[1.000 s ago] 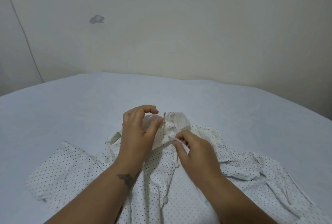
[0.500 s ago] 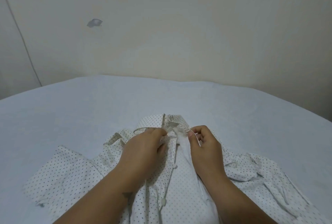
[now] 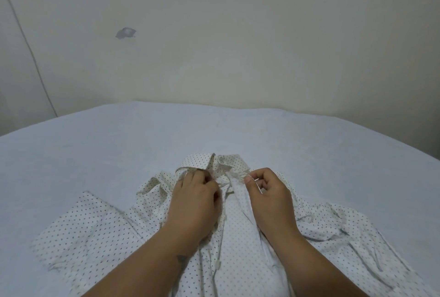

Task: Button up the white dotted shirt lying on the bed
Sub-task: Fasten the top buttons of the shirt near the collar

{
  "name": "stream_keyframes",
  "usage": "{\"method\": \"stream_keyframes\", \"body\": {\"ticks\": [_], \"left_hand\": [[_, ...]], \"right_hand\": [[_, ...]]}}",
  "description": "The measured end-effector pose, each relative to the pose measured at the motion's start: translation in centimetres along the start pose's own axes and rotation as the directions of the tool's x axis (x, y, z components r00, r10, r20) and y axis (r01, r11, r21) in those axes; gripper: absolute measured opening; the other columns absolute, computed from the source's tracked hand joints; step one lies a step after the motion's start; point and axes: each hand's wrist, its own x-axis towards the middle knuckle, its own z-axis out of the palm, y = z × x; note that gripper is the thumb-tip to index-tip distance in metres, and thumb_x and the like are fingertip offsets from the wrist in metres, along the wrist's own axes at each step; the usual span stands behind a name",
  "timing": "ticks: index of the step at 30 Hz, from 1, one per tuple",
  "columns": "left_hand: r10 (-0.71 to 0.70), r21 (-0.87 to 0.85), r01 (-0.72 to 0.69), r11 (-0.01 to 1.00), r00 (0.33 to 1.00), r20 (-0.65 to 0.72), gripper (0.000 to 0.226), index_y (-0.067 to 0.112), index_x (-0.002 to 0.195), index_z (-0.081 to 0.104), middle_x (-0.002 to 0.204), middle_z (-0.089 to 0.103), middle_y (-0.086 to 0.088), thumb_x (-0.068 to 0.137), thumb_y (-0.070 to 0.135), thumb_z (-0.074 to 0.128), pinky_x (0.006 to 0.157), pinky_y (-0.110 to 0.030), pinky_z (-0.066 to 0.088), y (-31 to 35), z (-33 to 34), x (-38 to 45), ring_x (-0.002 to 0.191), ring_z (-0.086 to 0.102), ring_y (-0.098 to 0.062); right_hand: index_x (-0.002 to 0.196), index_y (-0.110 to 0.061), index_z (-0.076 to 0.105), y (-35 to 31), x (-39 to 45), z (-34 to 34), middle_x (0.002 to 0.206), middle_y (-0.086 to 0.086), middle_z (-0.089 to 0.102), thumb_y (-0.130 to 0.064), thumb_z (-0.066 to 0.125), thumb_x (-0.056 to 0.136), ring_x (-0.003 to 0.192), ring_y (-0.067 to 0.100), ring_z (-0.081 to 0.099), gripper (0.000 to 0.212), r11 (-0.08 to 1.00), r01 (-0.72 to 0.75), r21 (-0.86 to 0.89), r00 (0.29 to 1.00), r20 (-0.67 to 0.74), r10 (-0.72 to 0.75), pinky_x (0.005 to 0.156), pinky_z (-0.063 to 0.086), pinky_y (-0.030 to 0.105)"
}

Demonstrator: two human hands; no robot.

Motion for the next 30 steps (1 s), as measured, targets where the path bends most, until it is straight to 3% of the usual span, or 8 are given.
{"method": "stream_keyframes", "body": {"ticks": [4,9,12,15,18,21,27,30], "left_hand": [[0.019,-0.074,-0.021,0.997,0.999,-0.029,0.030,0.026,0.102,0.067,0.107,0.050,0.009,0.092,0.044,0.045,0.101,-0.032,0.034,-0.4,-0.2,-0.2,0.108,0.041,-0.015],[-0.095,-0.003,0.096,0.995,0.989,0.111,0.053,0.038,0.106,0.058,0.110,0.047,0.010,0.078,0.076,0.033,0.105,-0.040,0.028,0.7,-0.4,0.0,0.115,0.038,-0.014],[-0.097,0.007,0.097,0.995,0.992,0.080,0.033,0.037,0.108,0.059,0.113,0.051,0.008,0.086,0.058,0.045,0.102,-0.039,0.028,0.8,-0.1,0.1,0.114,0.042,-0.015],[-0.103,-0.053,0.108,0.993,0.990,0.096,0.023,0.036,0.104,0.063,0.106,0.052,0.010,0.089,0.047,0.049,0.102,-0.037,0.028,0.4,-0.1,0.0,0.109,0.044,-0.013],[-0.111,-0.326,0.148,0.934,0.985,0.128,0.012,0.030,0.085,0.064,0.085,0.052,0.014,0.090,0.036,0.054,0.083,-0.027,0.039,-0.1,-1.0,0.1,0.087,0.048,-0.008],[-0.152,-0.632,0.266,0.728,0.961,0.229,0.024,0.014,0.075,0.062,0.068,0.055,0.008,0.093,0.025,0.052,0.060,-0.022,0.042,-0.6,-2.2,0.0,0.060,0.048,-0.007],[-0.188,-0.626,0.300,0.720,0.952,0.240,0.034,0.008,0.074,0.060,0.069,0.055,0.005,0.098,0.025,0.043,0.050,-0.015,0.037,-0.9,-2.5,0.1,0.054,0.045,-0.003],[-0.108,-0.591,0.228,0.774,0.967,0.231,0.031,0.019,0.063,0.051,0.068,0.066,0.001,0.094,0.025,0.055,0.048,-0.011,0.044,-0.7,-1.9,-0.1,0.054,0.061,-0.002]], "right_hand": [[0.082,-0.039,0.055,0.0,0.0,-0.2,0.073,-0.020,0.063,-0.034,0.061,0.092,0.046,0.001,0.047,0.013,1.000,0.005,0.009,1.000,-0.002,-0.005,0.042,0.037,0.014],[0.084,-0.039,0.056,-0.1,-0.1,0.1,0.078,-0.019,0.064,-0.035,0.061,0.091,0.061,0.006,0.057,0.010,1.000,0.022,0.002,1.000,0.008,-0.022,0.053,0.044,0.025],[0.083,-0.038,0.056,-0.1,-0.2,0.1,0.078,-0.019,0.064,-0.034,0.061,0.091,0.063,0.012,0.057,0.010,1.000,0.026,0.000,1.000,0.011,-0.026,0.053,0.044,0.024],[0.082,-0.039,0.056,0.0,-0.2,0.0,0.078,-0.018,0.064,-0.033,0.062,0.091,0.057,0.003,0.054,0.012,1.000,0.023,0.018,1.000,-0.009,-0.022,0.048,0.041,0.013],[0.082,-0.041,0.057,0.0,-0.1,0.0,0.077,-0.020,0.064,-0.035,0.062,0.091,0.061,0.001,0.057,0.011,1.000,0.001,0.027,1.000,-0.003,0.000,0.050,0.041,0.015],[0.082,-0.040,0.057,0.1,-0.1,0.0,0.076,-0.019,0.064,-0.036,0.062,0.091,0.059,0.002,0.056,0.011,0.999,0.001,0.040,1.000,0.008,-0.002,0.052,0.042,0.020],[0.080,-0.036,0.058,0.1,-0.1,-0.1,0.062,-0.017,0.061,-0.034,0.062,0.091,0.041,0.001,0.041,0.012,0.995,0.027,0.091,0.998,0.047,-0.031,0.044,0.037,0.015],[0.079,-0.033,0.057,0.2,-0.3,-0.1,0.057,-0.015,0.058,-0.035,0.061,0.091,0.039,0.004,0.033,0.013,0.995,0.026,0.096,0.995,0.093,-0.035,0.041,0.034,0.017]]}}
